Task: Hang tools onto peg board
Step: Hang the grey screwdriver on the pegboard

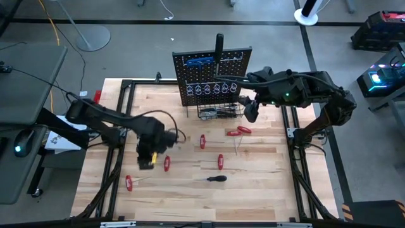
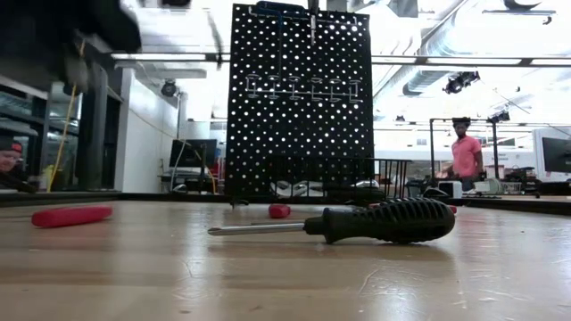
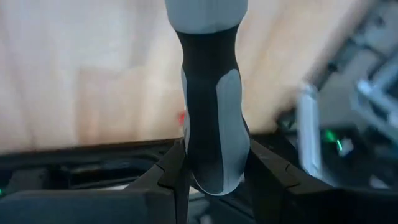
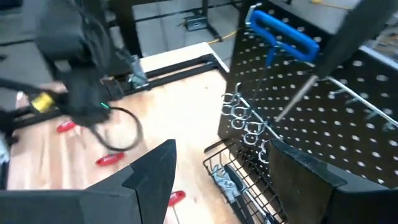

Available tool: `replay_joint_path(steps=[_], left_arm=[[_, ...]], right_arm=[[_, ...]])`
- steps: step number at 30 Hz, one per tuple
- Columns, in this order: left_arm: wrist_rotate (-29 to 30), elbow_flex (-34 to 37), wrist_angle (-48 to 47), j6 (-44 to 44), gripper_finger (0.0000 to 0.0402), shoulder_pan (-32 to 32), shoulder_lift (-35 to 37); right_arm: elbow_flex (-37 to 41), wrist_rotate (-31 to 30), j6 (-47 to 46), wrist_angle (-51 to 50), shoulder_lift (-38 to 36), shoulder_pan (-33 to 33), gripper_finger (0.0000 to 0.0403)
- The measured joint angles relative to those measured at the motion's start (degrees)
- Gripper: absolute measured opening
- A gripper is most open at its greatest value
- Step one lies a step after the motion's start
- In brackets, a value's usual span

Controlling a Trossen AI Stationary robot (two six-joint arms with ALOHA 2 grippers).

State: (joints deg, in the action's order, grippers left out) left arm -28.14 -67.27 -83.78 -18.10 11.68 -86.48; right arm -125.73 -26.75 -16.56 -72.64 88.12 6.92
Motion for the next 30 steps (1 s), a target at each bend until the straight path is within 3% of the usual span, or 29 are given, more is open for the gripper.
replay_joint_path(steps=[3,6,9,14,18,21,25,28,30], left_arm=[[2.4,-9.6,-3.1,1.7,0.0104,5.6,-0.1],[12.6,-19.5,-6.6,1.7,0.0104,9.4,-1.7],[21.3,-26.9,-4.2,-1.0,0.0104,10.8,-2.6],[28.2,-38.5,11.5,0.4,0.0104,10.5,-2.6],[37.7,-46.3,26.3,4.7,0.0104,9.4,-2.2],[44.6,-49.2,37.1,9.0,0.0104,8.7,-1.4],[45.2,-49.3,48.7,13.0,0.0104,7.5,-0.5],[45.3,-49.3,47.6,16.0,0.0104,7.4,-0.6],[48.3,-49.3,44.1,20.3,0.0104,7.4,-1.0]], right_arm=[[0.0,3.7,2.7,0.0,0.0,0.0,0.0240],[0.0,8.0,5.7,0.1,0.0,0.0,0.0240],[0.0,11.4,7.8,1.3,0.3,0.0,0.0240],[0.0,12.0,8.1,6.3,0.9,0.3,0.0240],[0.0,13.0,10.7,11.7,1.6,1.4,0.0240],[0.0,13.9,11.7,16.0,1.9,1.9,0.0240],[0.0,15.4,13.1,24.9,1.9,2.8,0.0240],[0.0,19.1,12.5,33.2,1.9,3.4,0.0240],[0.0,19.9,6.8,37.8,1.9,3.6,0.0240]])
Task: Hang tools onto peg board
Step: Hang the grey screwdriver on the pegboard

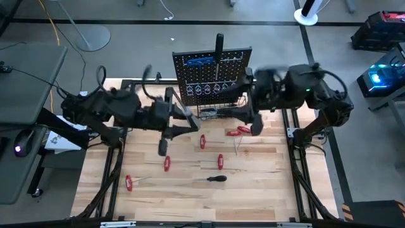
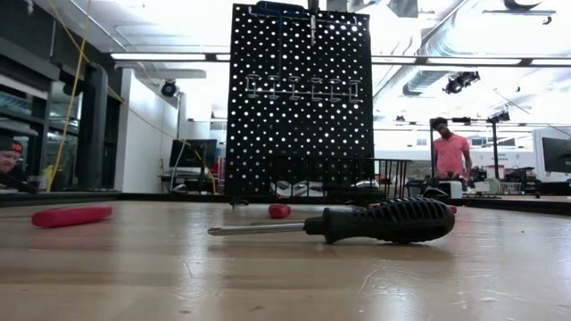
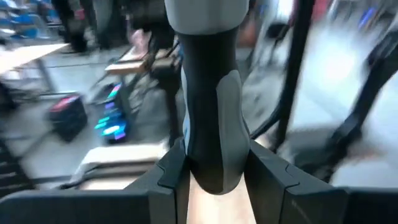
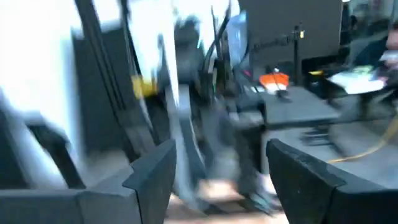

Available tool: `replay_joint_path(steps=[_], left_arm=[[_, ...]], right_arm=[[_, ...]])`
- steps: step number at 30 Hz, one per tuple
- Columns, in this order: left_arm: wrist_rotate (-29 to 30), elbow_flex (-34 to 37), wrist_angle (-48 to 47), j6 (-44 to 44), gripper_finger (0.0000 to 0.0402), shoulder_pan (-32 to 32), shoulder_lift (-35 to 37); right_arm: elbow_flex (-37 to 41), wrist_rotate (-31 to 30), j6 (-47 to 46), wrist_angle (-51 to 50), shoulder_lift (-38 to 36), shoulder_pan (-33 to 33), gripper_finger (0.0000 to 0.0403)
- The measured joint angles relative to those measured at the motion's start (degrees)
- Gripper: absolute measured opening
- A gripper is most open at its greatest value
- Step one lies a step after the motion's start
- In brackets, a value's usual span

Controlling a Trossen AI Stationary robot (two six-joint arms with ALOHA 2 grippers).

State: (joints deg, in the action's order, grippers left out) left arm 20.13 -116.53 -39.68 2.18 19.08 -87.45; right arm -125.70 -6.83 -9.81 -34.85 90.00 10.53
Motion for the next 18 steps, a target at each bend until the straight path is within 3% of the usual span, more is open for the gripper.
replay_joint_path(steps=[5,11,14,18], left_arm=[[19.0,0.1,-5.3,22.2,0.0104,0.1,-2.3],[41.1,0.1,-0.4,65.7,0.0104,-0.1,-7.9],[45.1,0.1,0.3,75.3,0.0104,-0.8,-10.1],[43.4,0.1,0.5,77.2,0.0104,-1.2,-10.7]], right_arm=[[0.0,0.1,-31.3,3.5,0.0,-0.4,0.0240],[0.0,1.6,-49.1,-6.6,1.0,0.4,0.0240],[0.0,3.6,-56.3,-13.5,1.1,0.5,0.0240],[0.0,4.1,-62.5,-19.1,1.0,0.5,0.0240]])
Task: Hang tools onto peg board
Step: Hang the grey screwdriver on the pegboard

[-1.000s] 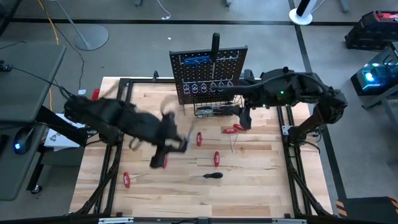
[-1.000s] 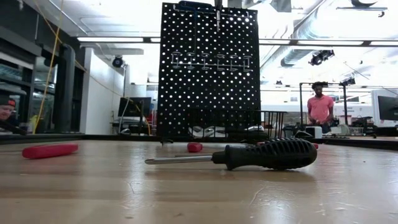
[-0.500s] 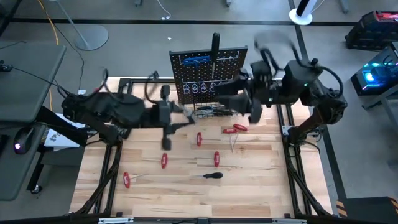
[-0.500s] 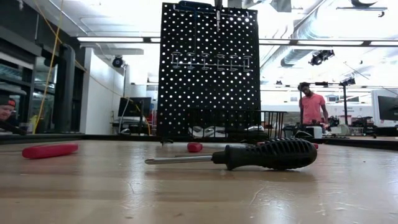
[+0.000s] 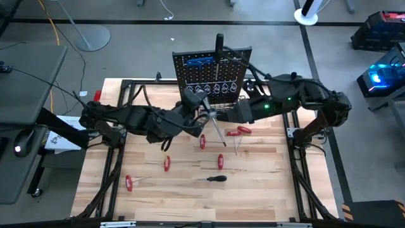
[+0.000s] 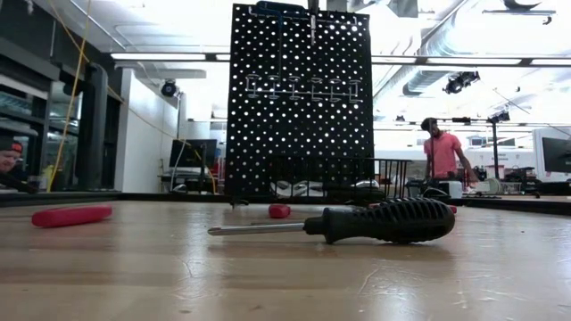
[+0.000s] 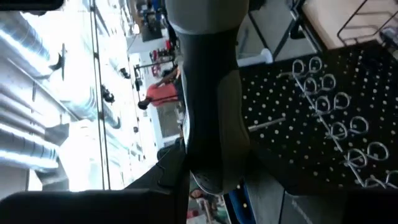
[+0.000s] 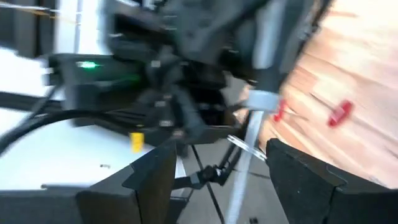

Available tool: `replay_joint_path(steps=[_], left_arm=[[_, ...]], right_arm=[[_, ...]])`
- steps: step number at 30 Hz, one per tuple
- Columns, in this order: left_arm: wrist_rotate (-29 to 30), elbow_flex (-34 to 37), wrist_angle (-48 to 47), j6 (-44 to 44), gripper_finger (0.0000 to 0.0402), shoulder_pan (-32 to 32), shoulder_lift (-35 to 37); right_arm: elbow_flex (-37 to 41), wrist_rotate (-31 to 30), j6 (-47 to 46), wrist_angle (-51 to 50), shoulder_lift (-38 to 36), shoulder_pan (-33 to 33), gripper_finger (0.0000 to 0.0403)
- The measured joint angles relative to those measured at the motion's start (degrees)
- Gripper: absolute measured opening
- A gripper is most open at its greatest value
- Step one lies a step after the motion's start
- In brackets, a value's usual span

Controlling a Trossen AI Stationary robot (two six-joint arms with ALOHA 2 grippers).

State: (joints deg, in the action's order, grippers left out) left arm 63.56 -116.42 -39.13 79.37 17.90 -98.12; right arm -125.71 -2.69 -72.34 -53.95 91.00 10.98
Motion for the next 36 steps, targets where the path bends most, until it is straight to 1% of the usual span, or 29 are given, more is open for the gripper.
replay_joint_path(steps=[6,13,22,27,31,36], left_arm=[[-0.6,0.0,0.1,1.6,0.0104,0.3,0.9],[-5.5,-0.1,0.3,2.8,0.0104,1.1,1.0],[-6.1,-0.1,3.5,2.0,0.0104,1.2,1.0],[-7.5,-0.1,3.5,0.9,0.0104,1.2,0.8],[-9.0,-0.1,3.5,-0.1,0.0104,0.9,0.8],[-9.1,-0.1,3.4,-0.1,0.0104,-0.1,0.8]], right_arm=[[0.0,0.3,-5.3,-5.5,0.2,0.0,0.0240],[0.0,-0.4,-5.2,-3.6,2.8,-1.5,0.0240],[0.0,-0.4,-3.2,2.3,4.1,-2.8,0.0240],[0.0,-1.9,-1.6,2.3,4.0,-2.8,0.0239],[0.0,-2.6,-1.2,2.4,4.3,-2.8,0.0218],[0.0,-1.6,-1.0,2.5,5.0,-2.8,0.0167]])
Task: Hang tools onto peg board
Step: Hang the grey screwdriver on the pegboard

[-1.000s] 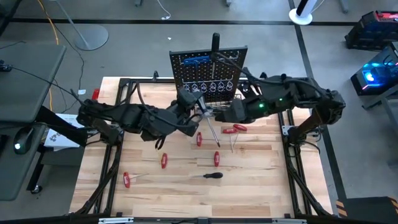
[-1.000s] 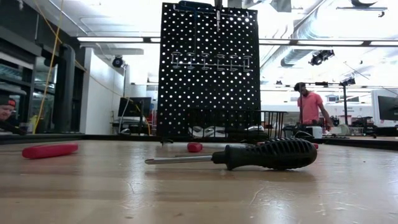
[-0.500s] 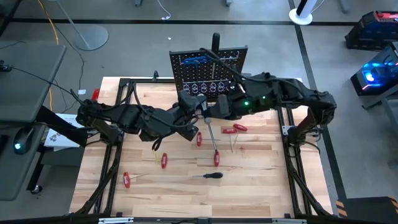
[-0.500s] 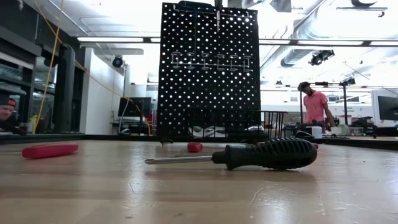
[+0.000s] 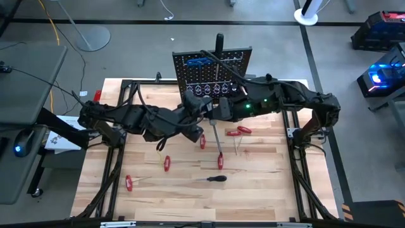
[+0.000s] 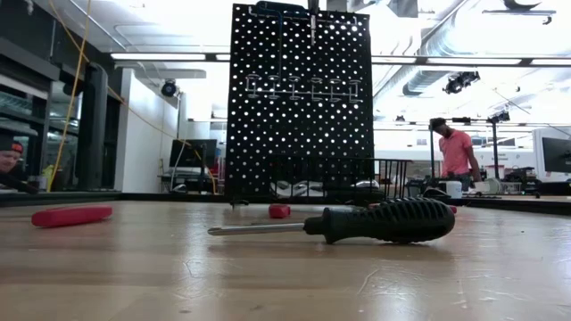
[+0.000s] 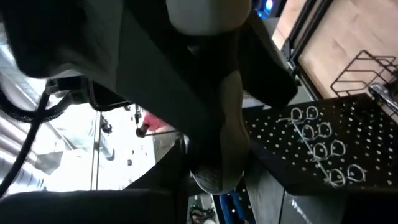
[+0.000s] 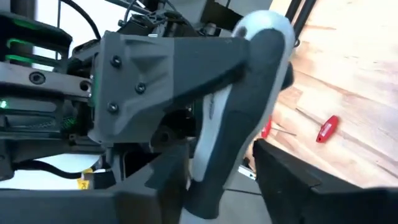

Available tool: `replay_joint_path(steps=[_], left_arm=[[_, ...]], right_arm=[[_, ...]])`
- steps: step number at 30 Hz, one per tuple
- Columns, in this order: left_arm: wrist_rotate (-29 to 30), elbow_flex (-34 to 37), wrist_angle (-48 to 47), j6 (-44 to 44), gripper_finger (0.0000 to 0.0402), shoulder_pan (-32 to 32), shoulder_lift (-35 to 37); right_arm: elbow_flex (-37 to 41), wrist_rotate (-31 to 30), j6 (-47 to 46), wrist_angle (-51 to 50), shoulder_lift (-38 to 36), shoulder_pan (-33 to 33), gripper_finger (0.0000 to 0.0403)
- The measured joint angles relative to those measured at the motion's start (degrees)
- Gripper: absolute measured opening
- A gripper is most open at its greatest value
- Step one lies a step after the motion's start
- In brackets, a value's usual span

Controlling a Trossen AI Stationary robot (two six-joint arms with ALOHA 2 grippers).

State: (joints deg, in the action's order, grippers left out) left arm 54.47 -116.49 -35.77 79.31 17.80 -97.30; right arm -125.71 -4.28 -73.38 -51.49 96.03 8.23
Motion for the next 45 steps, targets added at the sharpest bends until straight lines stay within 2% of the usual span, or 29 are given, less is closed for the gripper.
replay_joint_path(steps=[7,9,12,14,16,18,21,24,26,28,32,35,38,40,41,43,45], left_arm=[[0.6,0.0,-0.3,0.9,0.0104,-0.5,0.0],[0.7,0.0,-0.4,-0.5,0.0104,-0.5,0.0],[0.3,0.0,-1.3,-7.8,0.0104,-0.5,0.1],[-1.3,0.0,-4.1,-17.2,0.0122,-0.5,0.6],[-5.0,-0.1,-9.1,-29.1,0.0167,-0.9,1.5],[-8.0,-0.1,-17.0,-41.2,0.0215,-1.0,2.5],[-16.0,0.1,-31.0,-63.0,0.0266,-1.3,4.1],[-24.8,2.5,-43.6,-82.9,0.0285,-2.1,6.5],[-25.9,7.4,-45.2,-90.7,0.0286,-1.4,9.4],[-24.3,14.3,-39.2,-95.9,0.0285,0.6,13.1],[-20.0,31.8,-11.8,-101.6,0.0284,5.0,22.2],[-18.1,44.3,9.2,-104.5,0.0284,5.8,26.2],[-18.1,53.1,23.7,-108.2,0.0284,4.8,27.2],[-18.1,56.4,29.5,-110.6,0.0284,4.3,27.2],[-18.0,57.6,31.5,-111.4,0.0284,4.1,26.9],[-18.0,59.1,34.9,-112.3,0.0284,3.8,26.3],[-18.0,59.8,36.7,-112.2,0.0284,3.8,26.2]], right_arm=[[0.0,-0.3,-0.1,-0.2,0.2,0.0,0.0072],[0.0,-0.7,1.3,-0.3,0.0,0.0,0.0071],[0.0,-0.7,3.0,-0.6,-0.5,0.0,0.0071],[0.0,-0.1,4.8,-1.8,-1.0,0.0,0.0071],[0.2,-0.2,8.2,-4.6,-1.4,0.0,0.0071],[0.2,-0.2,10.3,-8.5,-2.4,0.0,0.0071],[-0.3,-0.4,11.9,-17.0,-5.9,1.0,0.0071],[-0.3,-6.1,12.9,-25.9,-8.2,3.3,0.0071],[0.0,-11.7,12.9,-30.8,-8.8,4.9,0.0071],[0.1,-19.4,12.8,-33.8,-9.6,6.1,0.0071],[-0.1,-37.1,16.2,-33.8,-10.7,7.2,0.0071],[-0.1,-51.4,24.4,-26.6,-9.5,6.0,0.0071],[0.1,-61.0,35.2,-14.9,-7.8,3.4,0.0071],[-0.1,-62.6,43.8,-6.2,-6.7,1.3,0.0071],[-0.2,-61.6,48.1,-2.5,-5.9,0.1,0.0071],[-0.2,-56.9,54.0,2.2,-4.1,-2.3,0.0071],[0.0,-49.9,55.4,3.7,-1.9,-4.8,0.0071]])
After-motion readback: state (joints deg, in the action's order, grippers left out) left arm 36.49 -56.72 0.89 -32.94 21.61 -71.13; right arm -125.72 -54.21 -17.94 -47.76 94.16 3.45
